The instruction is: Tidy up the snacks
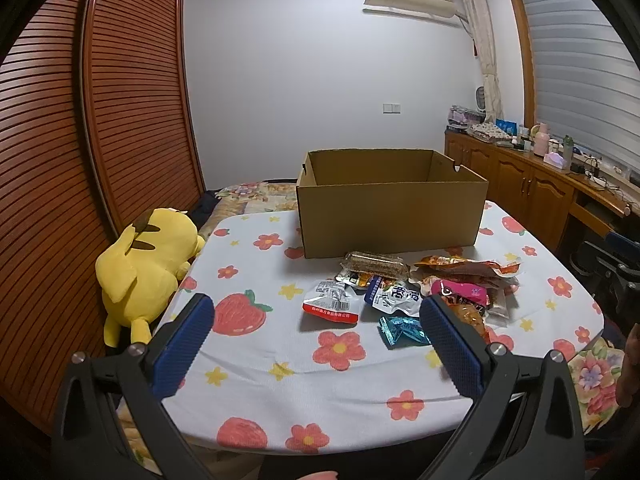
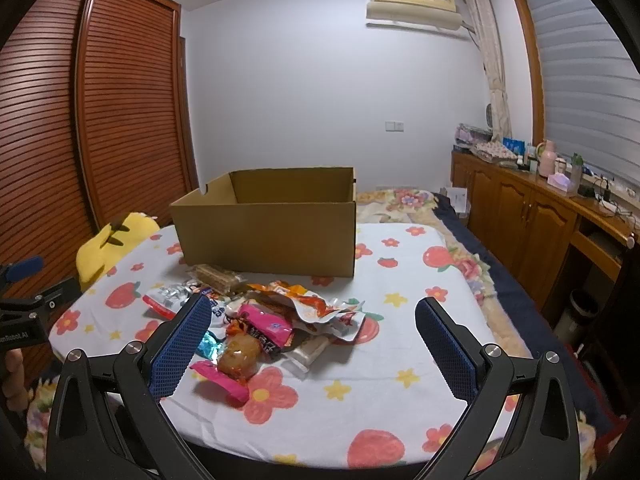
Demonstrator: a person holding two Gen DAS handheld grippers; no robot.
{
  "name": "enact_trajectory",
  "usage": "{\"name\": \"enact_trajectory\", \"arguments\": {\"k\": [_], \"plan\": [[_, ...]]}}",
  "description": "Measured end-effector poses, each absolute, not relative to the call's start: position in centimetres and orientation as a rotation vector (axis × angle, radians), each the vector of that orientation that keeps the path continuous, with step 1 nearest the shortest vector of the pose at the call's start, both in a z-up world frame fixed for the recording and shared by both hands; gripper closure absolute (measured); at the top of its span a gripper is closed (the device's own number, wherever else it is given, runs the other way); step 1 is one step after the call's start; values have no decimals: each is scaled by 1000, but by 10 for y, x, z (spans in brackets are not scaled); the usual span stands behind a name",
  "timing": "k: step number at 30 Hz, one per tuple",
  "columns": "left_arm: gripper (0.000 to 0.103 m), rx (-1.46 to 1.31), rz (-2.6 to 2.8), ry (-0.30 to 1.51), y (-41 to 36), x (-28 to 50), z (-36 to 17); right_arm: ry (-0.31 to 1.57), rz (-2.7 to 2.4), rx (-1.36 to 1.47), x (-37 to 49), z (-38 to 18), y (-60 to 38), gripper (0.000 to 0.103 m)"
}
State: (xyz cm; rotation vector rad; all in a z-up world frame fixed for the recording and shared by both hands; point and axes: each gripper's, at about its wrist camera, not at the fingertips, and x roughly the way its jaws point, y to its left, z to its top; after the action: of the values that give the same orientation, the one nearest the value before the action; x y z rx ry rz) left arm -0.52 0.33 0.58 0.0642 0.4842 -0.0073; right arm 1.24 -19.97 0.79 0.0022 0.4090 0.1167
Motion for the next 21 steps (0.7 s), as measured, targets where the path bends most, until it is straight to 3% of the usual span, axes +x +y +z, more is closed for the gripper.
{"name": "enact_trajectory", "arguments": {"k": [21], "plan": [[0,59,-7,478,4,-7,8,408,118,2,11,10,-199,0]]}}
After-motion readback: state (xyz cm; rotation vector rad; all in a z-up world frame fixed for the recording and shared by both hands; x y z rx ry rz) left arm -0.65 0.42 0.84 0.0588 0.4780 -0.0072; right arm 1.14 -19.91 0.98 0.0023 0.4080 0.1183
